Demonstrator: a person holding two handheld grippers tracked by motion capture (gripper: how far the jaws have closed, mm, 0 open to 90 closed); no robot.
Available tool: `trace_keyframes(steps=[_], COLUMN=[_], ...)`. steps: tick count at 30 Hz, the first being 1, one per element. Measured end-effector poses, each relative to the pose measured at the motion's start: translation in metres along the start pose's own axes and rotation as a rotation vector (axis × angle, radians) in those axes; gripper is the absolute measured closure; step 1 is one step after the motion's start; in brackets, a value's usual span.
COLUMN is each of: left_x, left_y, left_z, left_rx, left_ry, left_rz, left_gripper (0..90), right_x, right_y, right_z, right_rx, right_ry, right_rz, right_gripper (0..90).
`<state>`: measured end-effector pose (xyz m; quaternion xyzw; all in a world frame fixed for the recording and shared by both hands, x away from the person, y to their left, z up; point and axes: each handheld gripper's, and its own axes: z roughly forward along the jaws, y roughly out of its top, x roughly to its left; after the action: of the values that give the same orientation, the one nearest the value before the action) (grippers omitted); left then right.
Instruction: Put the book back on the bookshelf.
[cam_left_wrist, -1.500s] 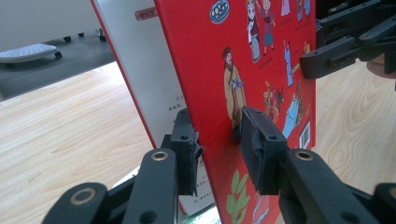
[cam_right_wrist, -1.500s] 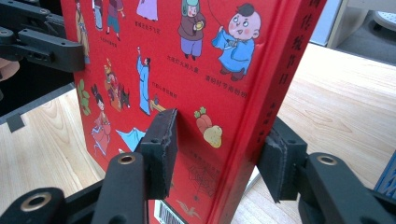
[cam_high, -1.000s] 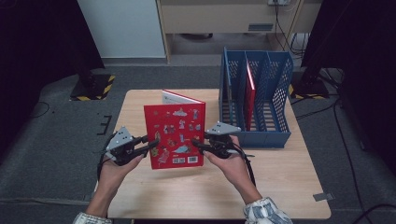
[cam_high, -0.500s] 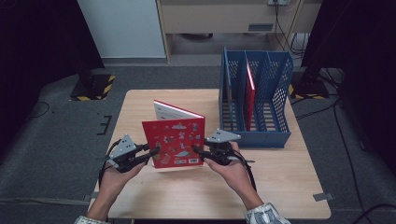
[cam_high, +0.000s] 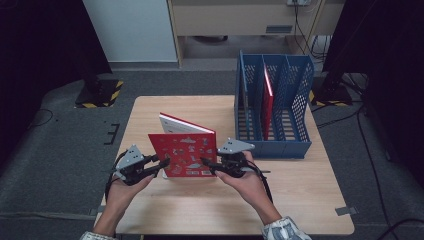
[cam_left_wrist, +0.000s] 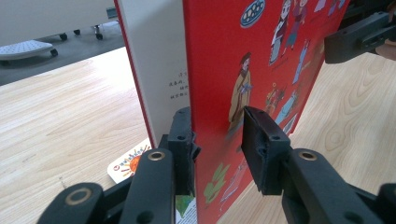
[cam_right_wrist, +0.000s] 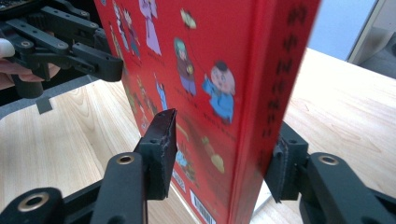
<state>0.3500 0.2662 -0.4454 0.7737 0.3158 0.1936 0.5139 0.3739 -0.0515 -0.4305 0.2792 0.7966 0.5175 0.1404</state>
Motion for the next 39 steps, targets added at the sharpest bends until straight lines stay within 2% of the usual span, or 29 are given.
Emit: trace_keyframes(steps=[6, 15, 29, 39], left_x=[0.001, 0.002, 0.005, 0.005], left_y=[-0.001, -0.001, -0.002, -0.002], left_z=[0.001, 0.004, 0.008, 0.01], left_rx=[-0.006, -0.012, -0.024, -0.033], left_ry=[0.007, 0.018, 0.041, 0.076], left_rz=[-0.004, -0.01, -0.03, -0.037], left_gripper=[63.9, 62.7, 60.4, 57.2], right_x=[0.0, 0.001, 0.001, 0.001], right_y=[0.007, 0.018, 0.023, 0.023], right_z=[0.001, 0.003, 0.008, 0.006], right_rx=[-0.018, -0.031, -0.04, -0.042], right_ry=[0.018, 0.049, 0.054, 0.055], right_rz=[0.004, -0.015, -0.014, -0.015], right_gripper=[49.0, 44.1, 50.5, 54.4])
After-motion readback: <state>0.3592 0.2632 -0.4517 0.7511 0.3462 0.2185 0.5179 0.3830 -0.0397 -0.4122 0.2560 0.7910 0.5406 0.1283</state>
